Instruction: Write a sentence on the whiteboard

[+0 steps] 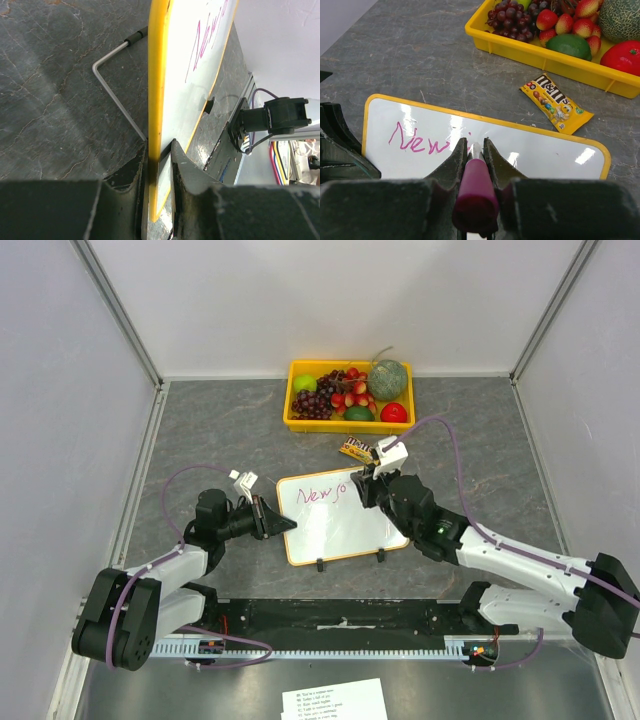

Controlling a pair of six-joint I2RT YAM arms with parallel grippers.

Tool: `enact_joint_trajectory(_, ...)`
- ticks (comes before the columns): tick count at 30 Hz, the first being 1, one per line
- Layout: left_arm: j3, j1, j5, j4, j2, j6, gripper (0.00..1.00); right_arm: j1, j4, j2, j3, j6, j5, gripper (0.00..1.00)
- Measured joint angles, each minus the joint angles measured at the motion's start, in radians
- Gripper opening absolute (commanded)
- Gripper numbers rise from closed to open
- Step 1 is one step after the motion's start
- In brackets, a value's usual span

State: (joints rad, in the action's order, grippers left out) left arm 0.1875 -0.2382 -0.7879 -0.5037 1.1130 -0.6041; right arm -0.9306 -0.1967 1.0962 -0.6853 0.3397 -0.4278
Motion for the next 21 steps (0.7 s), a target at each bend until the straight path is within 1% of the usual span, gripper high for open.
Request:
enact_joint_trajectory(12, 0.0, -0.001, 0.001, 0.0, 0.001, 0.0, 0.02, 0.018, -0.008, 0.025, 0.011, 0.002, -0.014, 0.0)
enact_joint_trajectory(21, 0.0, -0.002, 0.001, 0.0, 0.002, 0.0, 0.02, 0.018, -0.018, -0.004, 0.047, 0.019, -0.015, 0.0)
